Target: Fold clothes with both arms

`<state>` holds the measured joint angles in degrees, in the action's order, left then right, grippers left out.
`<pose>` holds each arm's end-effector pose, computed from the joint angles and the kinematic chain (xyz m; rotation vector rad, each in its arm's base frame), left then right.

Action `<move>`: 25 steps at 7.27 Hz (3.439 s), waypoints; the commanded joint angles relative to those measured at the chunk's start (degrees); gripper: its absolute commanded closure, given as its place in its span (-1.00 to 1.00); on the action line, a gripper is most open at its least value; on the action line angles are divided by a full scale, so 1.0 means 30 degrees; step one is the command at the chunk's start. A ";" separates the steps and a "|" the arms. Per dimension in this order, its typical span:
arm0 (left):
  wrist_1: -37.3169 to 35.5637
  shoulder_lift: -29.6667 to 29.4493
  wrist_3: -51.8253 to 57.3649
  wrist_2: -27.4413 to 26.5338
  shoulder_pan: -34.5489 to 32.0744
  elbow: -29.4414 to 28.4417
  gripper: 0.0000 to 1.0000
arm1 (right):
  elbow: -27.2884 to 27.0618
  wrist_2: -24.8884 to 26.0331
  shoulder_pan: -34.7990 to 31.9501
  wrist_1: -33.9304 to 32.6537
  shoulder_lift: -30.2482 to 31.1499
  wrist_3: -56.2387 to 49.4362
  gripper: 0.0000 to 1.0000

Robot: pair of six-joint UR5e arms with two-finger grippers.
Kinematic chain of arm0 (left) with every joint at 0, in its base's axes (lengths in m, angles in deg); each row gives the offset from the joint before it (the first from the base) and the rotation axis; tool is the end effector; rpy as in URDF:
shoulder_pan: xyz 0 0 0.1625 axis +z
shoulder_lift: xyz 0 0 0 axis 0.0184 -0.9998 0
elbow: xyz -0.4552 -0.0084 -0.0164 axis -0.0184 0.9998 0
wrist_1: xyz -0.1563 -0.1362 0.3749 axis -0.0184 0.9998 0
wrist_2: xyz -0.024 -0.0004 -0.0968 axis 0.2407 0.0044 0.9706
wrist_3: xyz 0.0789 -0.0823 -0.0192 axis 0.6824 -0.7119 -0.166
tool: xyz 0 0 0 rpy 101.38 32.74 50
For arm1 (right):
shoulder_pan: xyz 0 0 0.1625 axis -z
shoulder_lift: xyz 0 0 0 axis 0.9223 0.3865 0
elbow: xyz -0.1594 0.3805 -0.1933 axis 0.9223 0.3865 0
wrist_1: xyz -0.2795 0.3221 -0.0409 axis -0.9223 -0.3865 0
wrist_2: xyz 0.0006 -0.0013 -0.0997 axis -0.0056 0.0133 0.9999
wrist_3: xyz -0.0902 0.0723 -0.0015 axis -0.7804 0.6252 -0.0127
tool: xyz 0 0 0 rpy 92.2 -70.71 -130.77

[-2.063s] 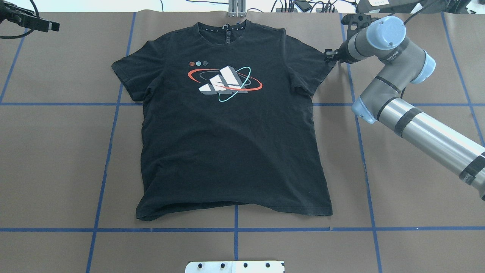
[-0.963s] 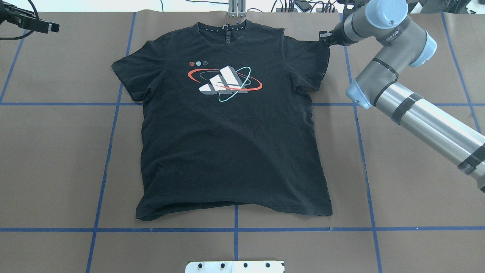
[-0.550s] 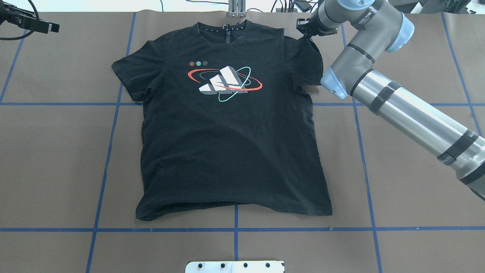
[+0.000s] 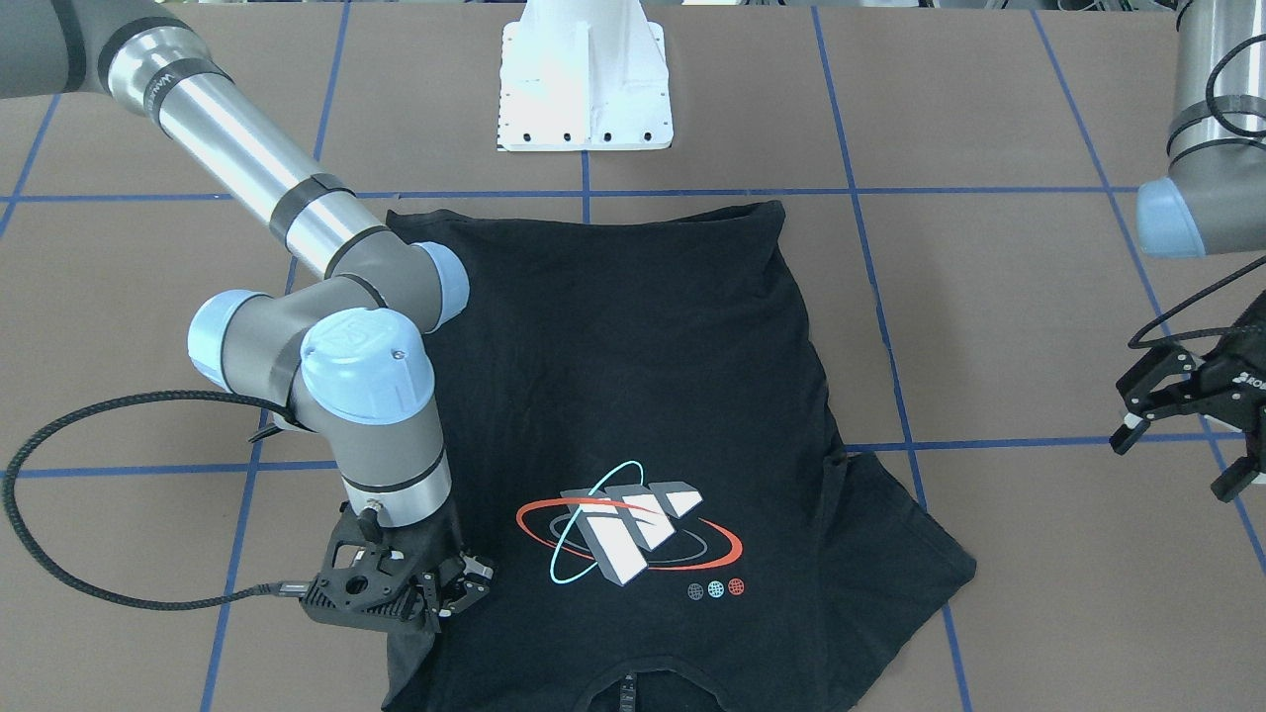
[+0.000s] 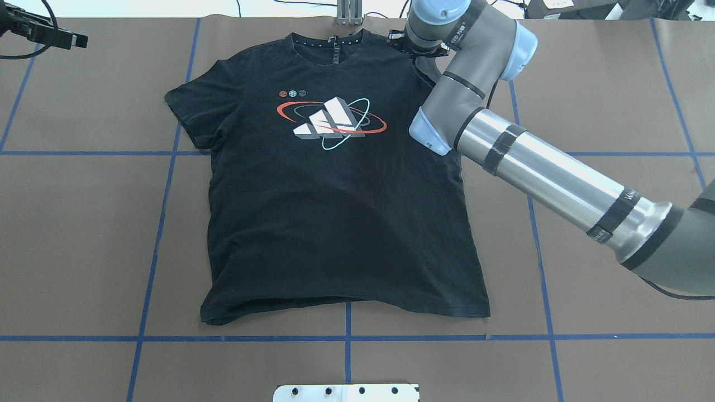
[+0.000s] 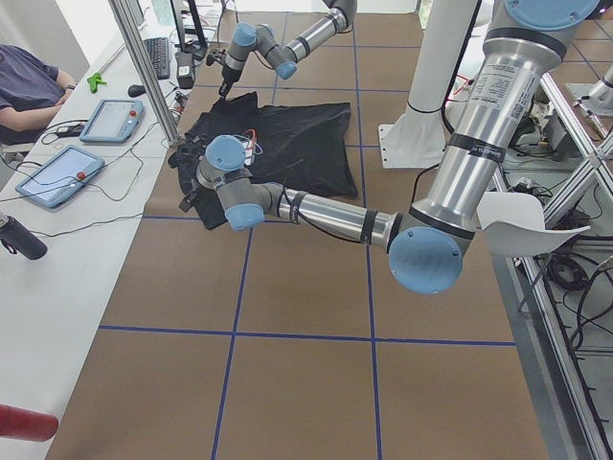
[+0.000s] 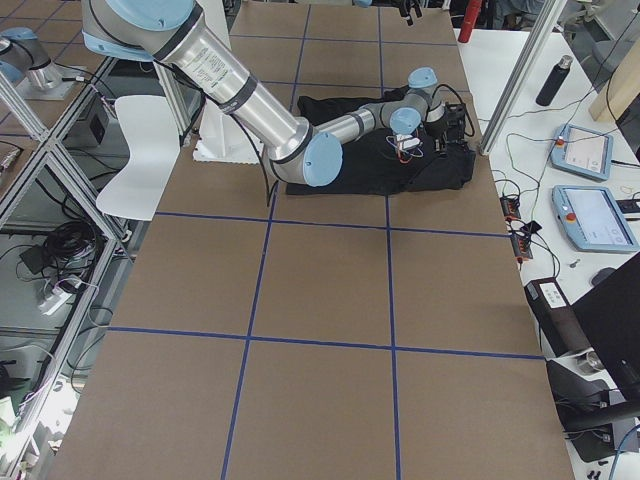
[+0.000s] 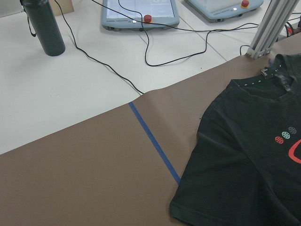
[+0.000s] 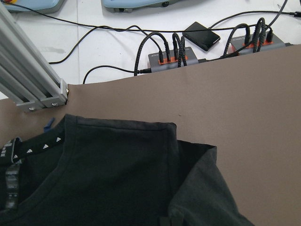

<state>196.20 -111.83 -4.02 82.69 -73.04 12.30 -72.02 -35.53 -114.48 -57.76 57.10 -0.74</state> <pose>0.1488 -0.6675 0.4630 0.7799 0.9328 0.2162 -0.5370 -0.7556 0.2628 0.3730 -0.7637 0.3887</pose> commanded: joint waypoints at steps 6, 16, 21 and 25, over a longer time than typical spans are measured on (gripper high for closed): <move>0.0000 0.0000 0.0007 -0.0020 0.0000 -0.0005 -1.00 | 0.2386 0.1413 0.1441 0.0041 -0.1672 0.1643 1.00; 0.0000 -0.0934 -0.3048 -0.2440 0.1341 -0.1204 -1.00 | 0.1316 -0.3965 -0.1742 -0.0105 -0.0689 -0.2710 -0.99; 0.2099 -0.3158 -0.4973 -0.8008 0.4916 -0.6142 -1.00 | -1.1636 -0.8013 -0.5555 -0.5410 0.9649 -1.1409 -0.99; 0.3572 -0.3809 -0.7306 -1.0442 0.6939 -0.8587 -0.67 | -1.2613 -0.8841 -0.6381 -0.4910 1.1452 -1.2796 -0.99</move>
<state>206.05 -123.06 -22.40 53.53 -54.02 -12.43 -109.48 -61.74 -133.40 -72.56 90.95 -38.83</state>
